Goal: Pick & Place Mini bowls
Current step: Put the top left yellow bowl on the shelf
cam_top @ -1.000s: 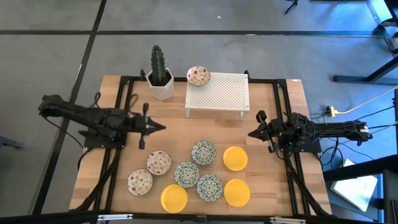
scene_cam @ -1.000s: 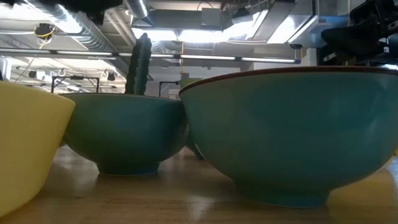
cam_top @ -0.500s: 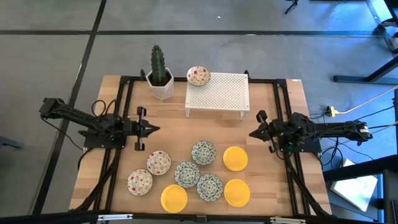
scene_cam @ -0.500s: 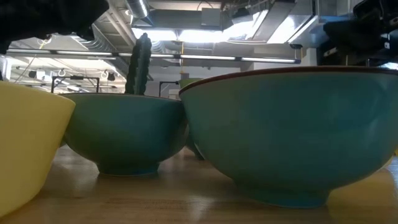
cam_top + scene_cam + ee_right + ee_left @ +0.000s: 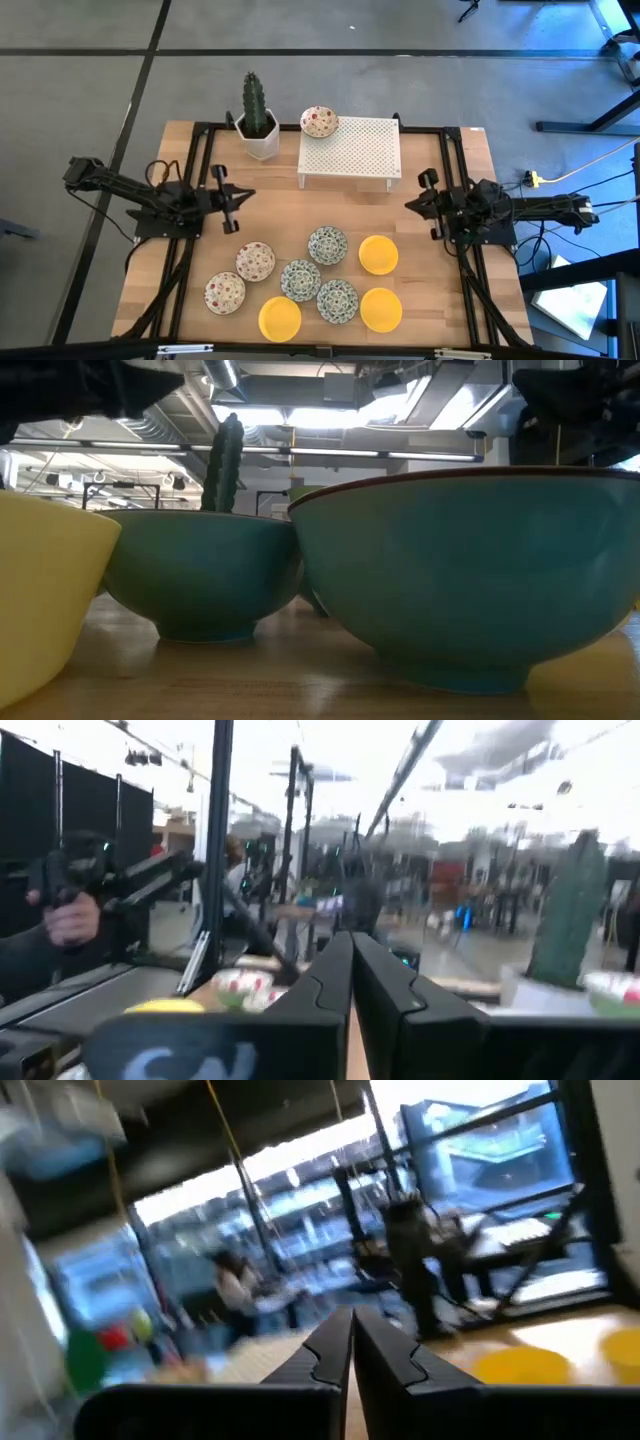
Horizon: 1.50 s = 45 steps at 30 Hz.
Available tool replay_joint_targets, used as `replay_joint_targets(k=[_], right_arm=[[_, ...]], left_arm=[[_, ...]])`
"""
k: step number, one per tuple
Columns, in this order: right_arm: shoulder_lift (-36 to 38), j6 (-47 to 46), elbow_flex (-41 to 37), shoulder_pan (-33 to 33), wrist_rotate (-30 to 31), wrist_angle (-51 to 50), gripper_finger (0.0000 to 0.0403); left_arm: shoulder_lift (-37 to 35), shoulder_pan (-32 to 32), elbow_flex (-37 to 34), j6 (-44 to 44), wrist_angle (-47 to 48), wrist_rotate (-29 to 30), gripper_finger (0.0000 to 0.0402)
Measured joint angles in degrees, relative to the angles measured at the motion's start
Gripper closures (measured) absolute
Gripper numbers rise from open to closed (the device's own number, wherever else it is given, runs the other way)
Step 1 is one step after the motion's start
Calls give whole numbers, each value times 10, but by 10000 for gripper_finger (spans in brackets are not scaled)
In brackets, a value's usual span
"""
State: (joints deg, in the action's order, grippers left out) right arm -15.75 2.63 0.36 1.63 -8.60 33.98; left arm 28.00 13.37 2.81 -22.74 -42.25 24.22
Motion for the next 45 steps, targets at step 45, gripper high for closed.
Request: replay_joint_targets(k=[45], right_arm=[[-91,29,0,0,10,56,389]], left_arm=[[-163,-122,101,-31,285,-169,400]])
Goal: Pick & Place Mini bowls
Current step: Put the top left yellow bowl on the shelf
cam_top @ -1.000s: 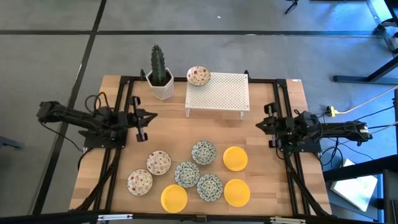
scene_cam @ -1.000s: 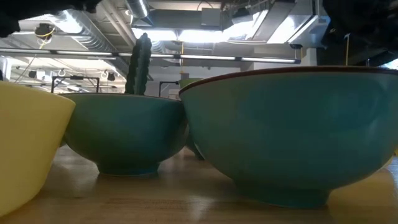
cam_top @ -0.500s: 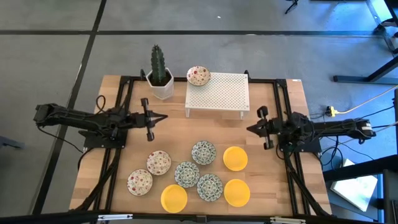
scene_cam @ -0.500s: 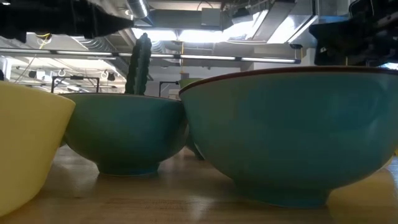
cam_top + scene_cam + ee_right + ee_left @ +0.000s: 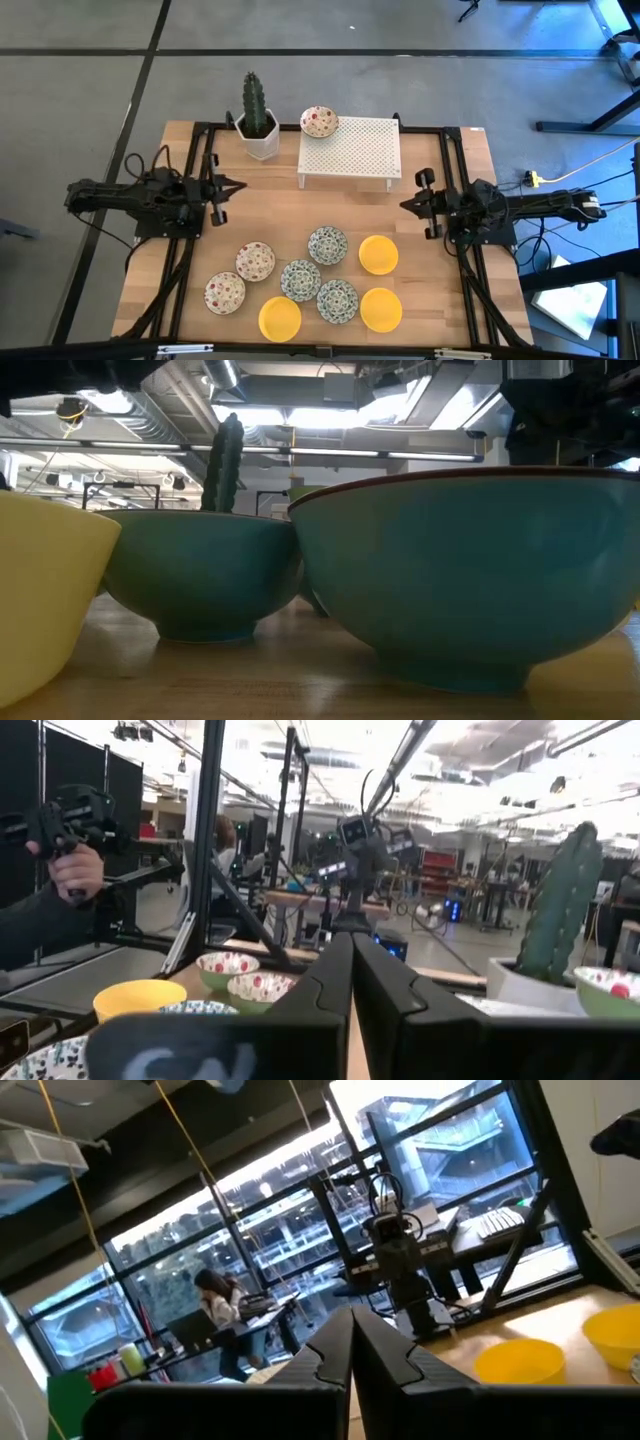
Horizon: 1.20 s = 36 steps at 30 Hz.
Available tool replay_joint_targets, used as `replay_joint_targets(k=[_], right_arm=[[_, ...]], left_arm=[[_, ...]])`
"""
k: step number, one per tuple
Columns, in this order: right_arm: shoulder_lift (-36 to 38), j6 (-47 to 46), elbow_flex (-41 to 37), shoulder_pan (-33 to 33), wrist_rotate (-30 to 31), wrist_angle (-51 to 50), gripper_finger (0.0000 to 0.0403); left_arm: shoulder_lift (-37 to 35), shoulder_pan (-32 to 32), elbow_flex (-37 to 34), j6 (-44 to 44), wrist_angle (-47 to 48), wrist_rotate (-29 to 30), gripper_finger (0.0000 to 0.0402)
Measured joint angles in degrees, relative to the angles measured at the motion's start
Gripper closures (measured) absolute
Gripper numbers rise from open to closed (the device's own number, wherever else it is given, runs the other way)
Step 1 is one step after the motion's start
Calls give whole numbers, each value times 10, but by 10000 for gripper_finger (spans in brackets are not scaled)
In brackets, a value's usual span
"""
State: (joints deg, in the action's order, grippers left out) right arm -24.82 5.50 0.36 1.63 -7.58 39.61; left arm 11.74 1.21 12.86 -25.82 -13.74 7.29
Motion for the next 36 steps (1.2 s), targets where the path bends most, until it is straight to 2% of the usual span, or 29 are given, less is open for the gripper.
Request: replay_joint_targets(k=[6,11,14,16,21,26,30,34,36], right_arm=[[-11,-3,0,0,5,7,389],[-14,-40,1,0,5,28,389],[-18,-60,34,-3,5,-17,389],[-32,-59,75,-15,19,-84,391],[-105,-62,239,-58,135,-354,398],[-212,-97,423,-108,203,-614,390],[-311,-116,557,-159,268,-757,394],[-398,-153,664,-196,279,-860,393],[-431,-202,706,-206,269,-920,383]], left_arm=[[-10,0,0,-9,11,13,396],[-7,0,0,-9,11,14,391],[-7,0,0,-9,11,14,392],[-7,0,0,-9,11,14,395],[-7,0,0,3,11,14,397],[-7,0,0,12,18,14,398],[-7,0,0,13,30,18,398],[-6,0,0,28,45,21,395],[-6,0,0,28,51,21,394]])
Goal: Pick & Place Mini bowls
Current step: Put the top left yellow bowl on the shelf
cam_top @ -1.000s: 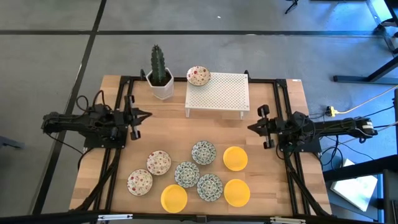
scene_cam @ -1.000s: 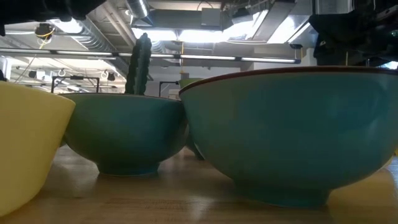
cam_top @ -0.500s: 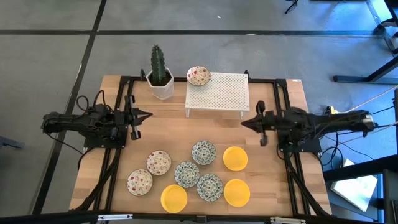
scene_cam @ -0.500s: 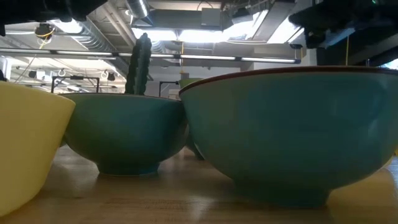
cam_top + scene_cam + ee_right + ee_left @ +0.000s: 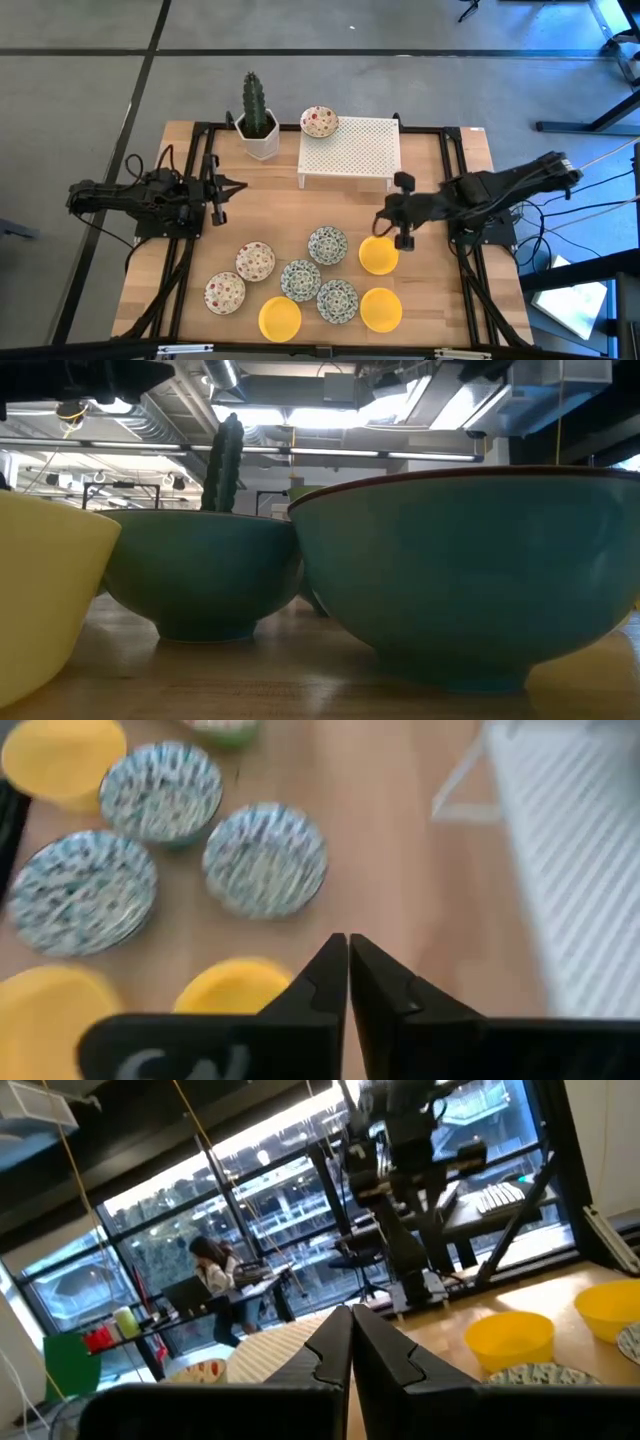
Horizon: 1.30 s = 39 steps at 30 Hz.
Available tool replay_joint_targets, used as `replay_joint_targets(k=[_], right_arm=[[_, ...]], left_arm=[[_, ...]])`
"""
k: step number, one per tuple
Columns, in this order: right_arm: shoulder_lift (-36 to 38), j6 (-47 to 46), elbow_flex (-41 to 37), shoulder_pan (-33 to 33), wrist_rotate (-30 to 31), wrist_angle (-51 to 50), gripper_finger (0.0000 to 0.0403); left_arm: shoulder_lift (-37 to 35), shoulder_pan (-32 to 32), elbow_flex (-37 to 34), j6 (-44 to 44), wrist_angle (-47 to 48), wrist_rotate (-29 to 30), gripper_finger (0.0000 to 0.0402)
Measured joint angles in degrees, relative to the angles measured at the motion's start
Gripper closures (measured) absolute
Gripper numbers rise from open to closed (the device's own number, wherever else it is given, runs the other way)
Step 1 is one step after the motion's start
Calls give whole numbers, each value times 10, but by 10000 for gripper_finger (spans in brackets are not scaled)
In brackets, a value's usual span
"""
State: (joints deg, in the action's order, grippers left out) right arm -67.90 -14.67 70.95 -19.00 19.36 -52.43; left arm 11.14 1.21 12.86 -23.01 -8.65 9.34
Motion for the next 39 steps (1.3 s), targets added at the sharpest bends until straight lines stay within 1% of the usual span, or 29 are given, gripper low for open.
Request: replay_joint_targets(k=[2,4,7,8,10,11,16,20,23,27,32,36,39], right_arm=[[-34,-54,41,-4,-21,-66,370],[-61,-111,72,-4,-27,-137,353],[-89,-177,89,-3,-30,-200,320],[-95,-197,87,-3,-41,-210,306],[-106,-220,75,-3,-70,-211,279],[-110,-224,70,-3,-74,-211,264],[-136,-240,37,-8,-70,-205,195],[-142,-242,-11,-8,-72,-154,157],[-142,-241,-59,-8,-85,-89,149],[-142,-245,-111,-8,-89,-19,151],[-142,-255,-150,-3,-81,-10,154],[-142,-256,-173,-3,-104,10,154],[-142,-260,-183,-3,-106,28,154]], left_arm=[[0,0,0,13,3,0,394],[0,0,0,27,5,0,396],[0,0,0,29,17,0,397],[0,0,0,30,18,0,398],[0,0,0,36,19,0,397],[0,0,0,42,19,0,396],[0,0,0,44,19,0,394],[0,0,0,44,19,0,397],[0,0,0,44,18,0,397],[0,0,0,43,18,0,394],[0,0,0,43,16,0,396],[0,0,0,44,13,0,397],[0,0,0,44,13,0,396]])
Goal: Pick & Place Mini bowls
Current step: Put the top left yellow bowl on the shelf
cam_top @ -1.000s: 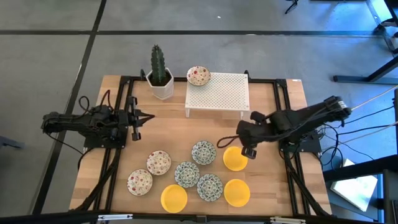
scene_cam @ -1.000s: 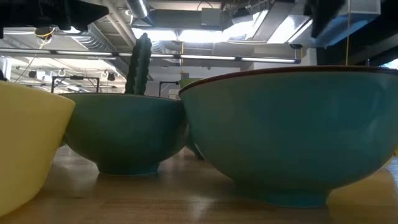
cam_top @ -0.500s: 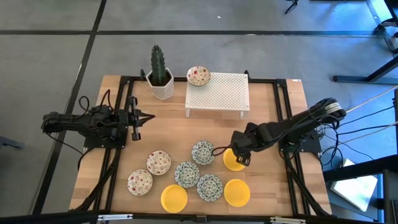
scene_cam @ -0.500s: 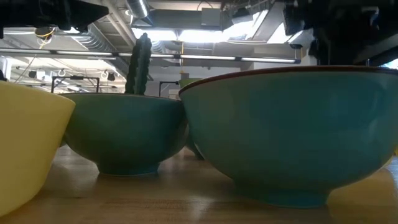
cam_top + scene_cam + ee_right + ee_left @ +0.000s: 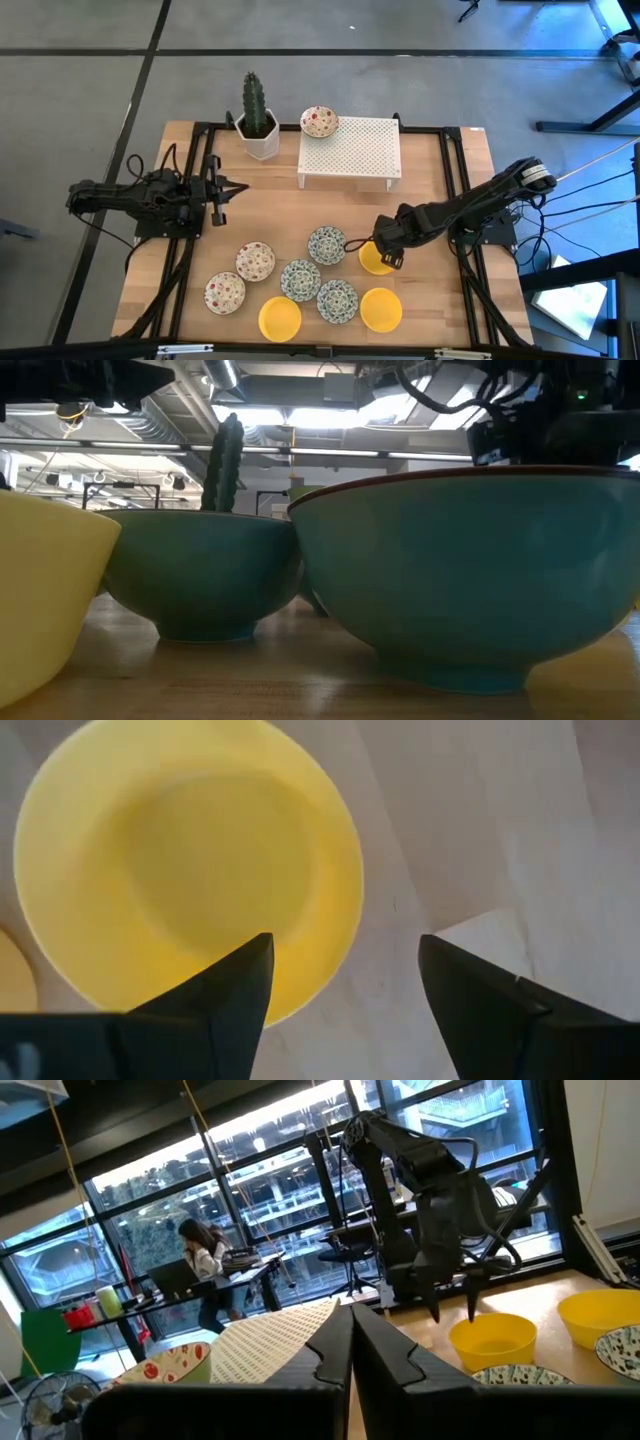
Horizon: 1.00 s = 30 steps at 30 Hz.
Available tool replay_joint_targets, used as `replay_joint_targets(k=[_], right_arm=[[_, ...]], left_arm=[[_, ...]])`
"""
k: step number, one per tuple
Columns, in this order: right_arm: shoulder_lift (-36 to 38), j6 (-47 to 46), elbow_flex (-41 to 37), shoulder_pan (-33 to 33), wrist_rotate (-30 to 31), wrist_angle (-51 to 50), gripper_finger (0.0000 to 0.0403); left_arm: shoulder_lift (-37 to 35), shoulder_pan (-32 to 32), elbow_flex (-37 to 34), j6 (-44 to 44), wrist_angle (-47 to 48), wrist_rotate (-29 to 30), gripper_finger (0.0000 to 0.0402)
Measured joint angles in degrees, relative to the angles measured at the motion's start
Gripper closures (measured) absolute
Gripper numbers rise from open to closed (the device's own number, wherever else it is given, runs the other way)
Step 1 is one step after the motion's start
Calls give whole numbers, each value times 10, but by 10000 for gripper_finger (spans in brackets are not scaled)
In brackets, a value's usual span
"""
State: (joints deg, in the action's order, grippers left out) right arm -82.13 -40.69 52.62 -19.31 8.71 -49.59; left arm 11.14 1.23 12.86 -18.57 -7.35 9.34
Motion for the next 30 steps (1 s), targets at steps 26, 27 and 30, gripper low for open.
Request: replay_joint_targets(k=[26,27,30], right_arm=[[0,19,-4,0,21,36,154],[0,18,-4,0,21,36,154],[0,5,-4,4,22,36,154]], left_arm=[[0,0,0,31,-4,-37,398],[0,0,0,31,-6,-37,398],[0,0,0,31,-6,-37,398]])
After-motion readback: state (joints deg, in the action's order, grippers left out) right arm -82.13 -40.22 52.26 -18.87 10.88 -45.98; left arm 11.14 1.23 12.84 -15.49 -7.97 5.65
